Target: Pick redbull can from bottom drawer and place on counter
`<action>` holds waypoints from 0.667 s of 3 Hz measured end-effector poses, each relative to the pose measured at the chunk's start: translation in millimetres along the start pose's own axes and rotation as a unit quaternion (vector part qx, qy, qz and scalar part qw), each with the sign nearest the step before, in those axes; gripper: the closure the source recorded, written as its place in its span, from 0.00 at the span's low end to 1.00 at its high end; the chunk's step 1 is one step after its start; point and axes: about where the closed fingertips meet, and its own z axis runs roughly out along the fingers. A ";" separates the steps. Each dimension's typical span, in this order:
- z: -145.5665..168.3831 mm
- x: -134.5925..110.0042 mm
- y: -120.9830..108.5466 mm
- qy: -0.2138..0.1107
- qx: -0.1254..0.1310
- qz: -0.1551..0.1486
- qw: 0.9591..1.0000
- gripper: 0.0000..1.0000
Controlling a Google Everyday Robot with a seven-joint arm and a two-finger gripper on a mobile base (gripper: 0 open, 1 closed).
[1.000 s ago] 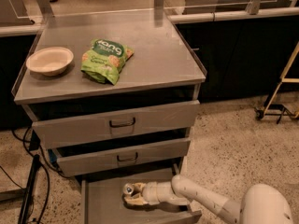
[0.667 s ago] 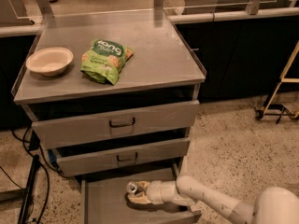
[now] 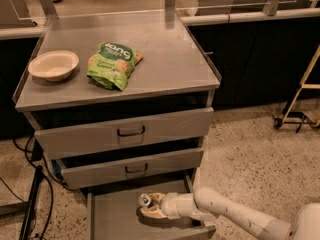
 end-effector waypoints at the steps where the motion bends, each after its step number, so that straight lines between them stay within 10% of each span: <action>1: -16.0 -15.0 -4.1 0.013 0.011 0.001 1.000 1.00; 2: -47.8 -44.1 -13.1 0.037 0.034 -0.002 0.999 1.00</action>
Offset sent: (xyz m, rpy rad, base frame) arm 0.0273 -0.0589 0.1058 -0.1540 -0.0369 -0.1012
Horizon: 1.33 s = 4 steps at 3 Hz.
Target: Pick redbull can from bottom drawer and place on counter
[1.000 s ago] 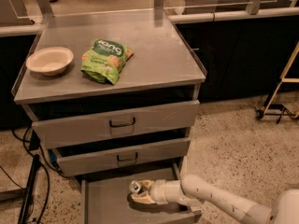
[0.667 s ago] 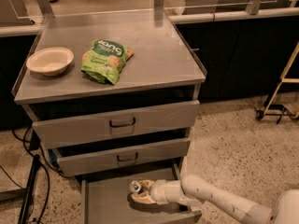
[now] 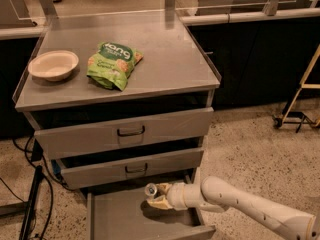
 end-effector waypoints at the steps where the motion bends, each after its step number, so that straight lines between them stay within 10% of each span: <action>1: -4.1 -6.8 -3.5 0.002 0.002 -0.007 1.000 1.00; 4: -58.8 -59.1 -13.9 -0.020 0.076 -0.034 0.996 1.00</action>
Offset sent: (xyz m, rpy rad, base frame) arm 0.0085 -0.0037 0.0099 0.0526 -0.0060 -0.0274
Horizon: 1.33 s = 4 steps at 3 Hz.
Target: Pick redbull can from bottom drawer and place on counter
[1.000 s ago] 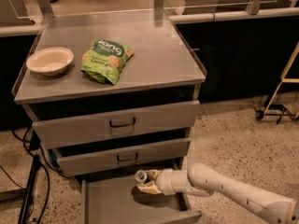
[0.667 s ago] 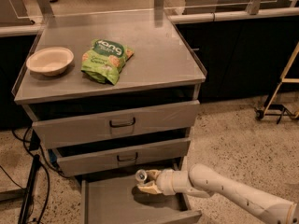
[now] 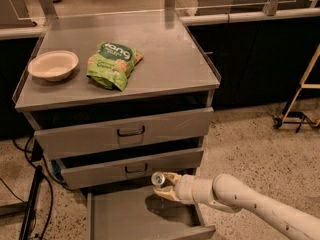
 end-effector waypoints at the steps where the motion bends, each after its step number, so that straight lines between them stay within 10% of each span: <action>1: 0.6 -0.8 0.2 0.000 -0.001 0.000 1.000 1.00; 2: -35.7 -67.1 -8.6 -0.018 0.006 -0.022 1.000 1.00; 4: -33.5 -72.0 -6.9 -0.019 -0.003 -0.024 1.000 1.00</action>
Offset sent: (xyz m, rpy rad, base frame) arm 0.0015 -0.0074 0.0715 0.0148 -0.0524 -0.0090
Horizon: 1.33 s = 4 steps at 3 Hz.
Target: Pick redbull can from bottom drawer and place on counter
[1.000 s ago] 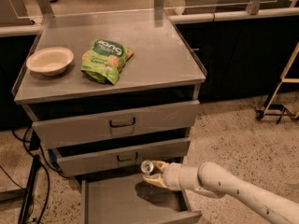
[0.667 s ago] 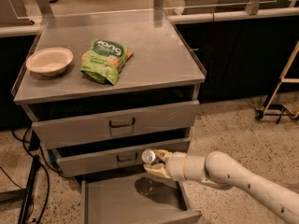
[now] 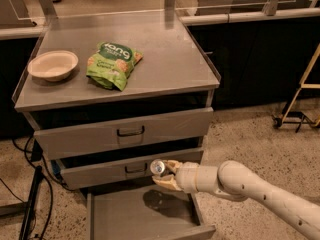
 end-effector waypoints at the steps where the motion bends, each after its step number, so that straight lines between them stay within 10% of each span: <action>1: -11.8 -35.1 -4.6 -0.004 -0.001 -0.027 1.000 1.00; 4: -41.4 -104.9 -23.6 0.000 0.004 -0.080 0.997 1.00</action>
Offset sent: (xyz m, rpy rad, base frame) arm 0.0078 -0.0040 0.1328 -0.0634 -0.1796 0.0459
